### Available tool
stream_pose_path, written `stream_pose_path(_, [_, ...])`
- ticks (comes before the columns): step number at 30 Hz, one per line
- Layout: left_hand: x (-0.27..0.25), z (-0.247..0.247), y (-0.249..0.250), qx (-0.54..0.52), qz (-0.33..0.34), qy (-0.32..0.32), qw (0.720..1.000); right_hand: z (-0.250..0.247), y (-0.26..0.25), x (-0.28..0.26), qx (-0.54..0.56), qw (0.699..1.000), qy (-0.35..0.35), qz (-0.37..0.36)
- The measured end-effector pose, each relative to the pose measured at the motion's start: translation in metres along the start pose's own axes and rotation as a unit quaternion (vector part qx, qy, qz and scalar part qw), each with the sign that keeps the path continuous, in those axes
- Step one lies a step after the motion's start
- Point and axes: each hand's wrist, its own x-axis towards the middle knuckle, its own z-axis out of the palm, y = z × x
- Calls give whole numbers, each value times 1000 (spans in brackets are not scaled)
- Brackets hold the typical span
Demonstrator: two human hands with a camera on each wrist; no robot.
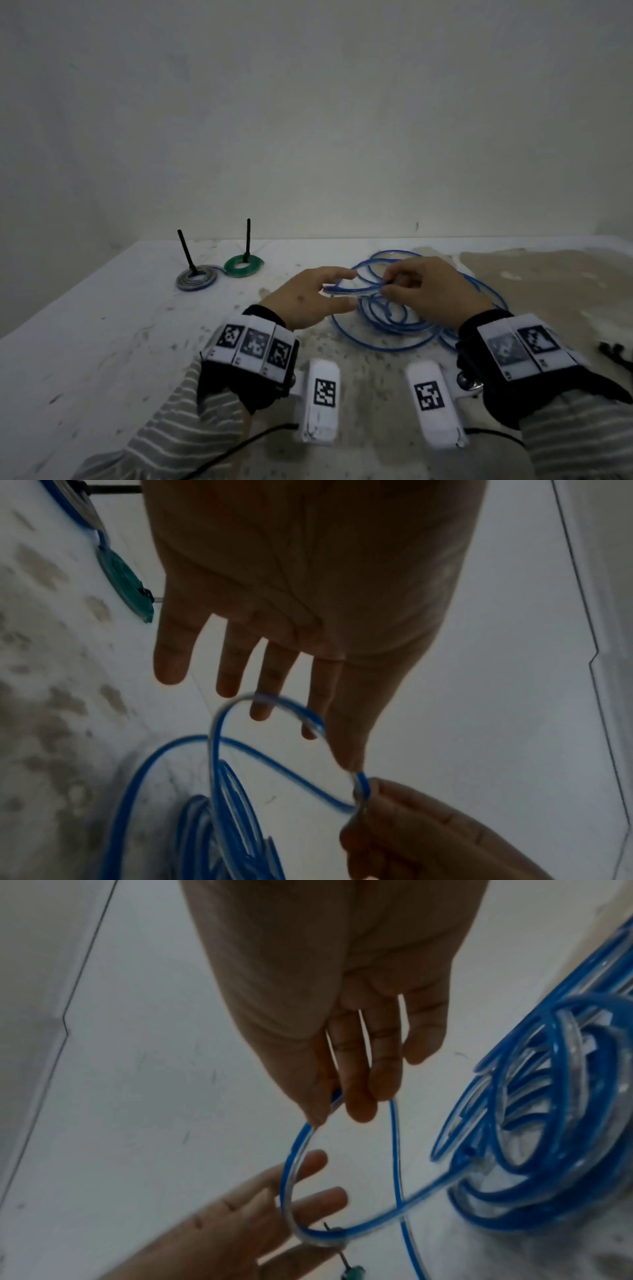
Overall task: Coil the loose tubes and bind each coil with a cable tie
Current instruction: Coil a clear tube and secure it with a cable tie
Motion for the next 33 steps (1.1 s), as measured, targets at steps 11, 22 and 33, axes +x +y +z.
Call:
stream_pose_path(11, [-17,8,0,-216,-5,173,961,-4,-12,-13,119,978,155,-74])
stream_pose_path(22, [-30,18,2,-492,-80,212,841,20,-18,-17,315,945,40,-83])
stream_pose_path(33, [-48,37,2,-504,-109,118,849,31,-11,-17,197,968,74,-134])
